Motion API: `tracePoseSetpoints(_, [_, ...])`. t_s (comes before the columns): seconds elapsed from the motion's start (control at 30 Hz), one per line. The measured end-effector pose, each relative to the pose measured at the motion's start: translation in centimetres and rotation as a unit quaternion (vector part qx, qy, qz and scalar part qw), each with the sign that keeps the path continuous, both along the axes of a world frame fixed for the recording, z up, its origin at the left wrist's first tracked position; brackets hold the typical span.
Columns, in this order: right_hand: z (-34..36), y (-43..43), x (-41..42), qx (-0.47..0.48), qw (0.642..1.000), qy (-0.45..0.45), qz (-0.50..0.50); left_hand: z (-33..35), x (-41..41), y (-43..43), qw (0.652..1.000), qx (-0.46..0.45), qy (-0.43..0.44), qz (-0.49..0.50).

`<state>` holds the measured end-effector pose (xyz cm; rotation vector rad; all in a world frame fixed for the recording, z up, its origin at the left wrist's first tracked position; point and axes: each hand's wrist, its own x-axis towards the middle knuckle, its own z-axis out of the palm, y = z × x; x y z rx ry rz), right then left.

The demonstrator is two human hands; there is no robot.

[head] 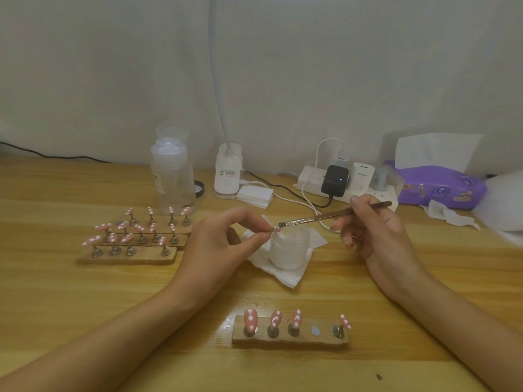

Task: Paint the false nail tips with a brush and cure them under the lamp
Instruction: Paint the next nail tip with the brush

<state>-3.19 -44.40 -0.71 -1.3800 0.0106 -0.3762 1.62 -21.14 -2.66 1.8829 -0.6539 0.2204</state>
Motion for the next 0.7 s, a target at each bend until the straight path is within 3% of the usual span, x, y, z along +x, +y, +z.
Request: tracePoseSetpoints(0.7, [-0.18, -0.07, 0.10, -0.021, 1.000, -0.004, 0.006, 0.08, -0.08, -0.04, 1.000, -0.001, -0.009, 0.000])
